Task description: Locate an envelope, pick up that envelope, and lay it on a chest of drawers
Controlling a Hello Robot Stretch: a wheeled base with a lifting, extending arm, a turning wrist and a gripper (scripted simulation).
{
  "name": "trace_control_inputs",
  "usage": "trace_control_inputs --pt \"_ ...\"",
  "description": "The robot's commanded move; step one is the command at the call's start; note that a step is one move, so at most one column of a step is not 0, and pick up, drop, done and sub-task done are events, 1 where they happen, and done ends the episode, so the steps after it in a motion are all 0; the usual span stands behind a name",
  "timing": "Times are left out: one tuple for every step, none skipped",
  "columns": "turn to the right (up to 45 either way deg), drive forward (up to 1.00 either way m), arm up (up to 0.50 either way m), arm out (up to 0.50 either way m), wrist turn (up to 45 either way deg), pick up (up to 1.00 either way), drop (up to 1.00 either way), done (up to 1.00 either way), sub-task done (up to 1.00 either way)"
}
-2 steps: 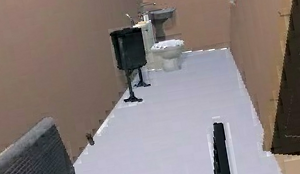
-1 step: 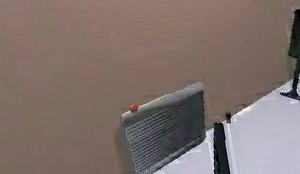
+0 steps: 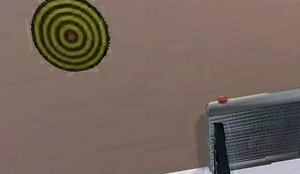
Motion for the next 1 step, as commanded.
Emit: trace_control_inputs --pt "0.0 0.1 0.0 0.0 0.0 0.0 0.0 0.0 0.0"
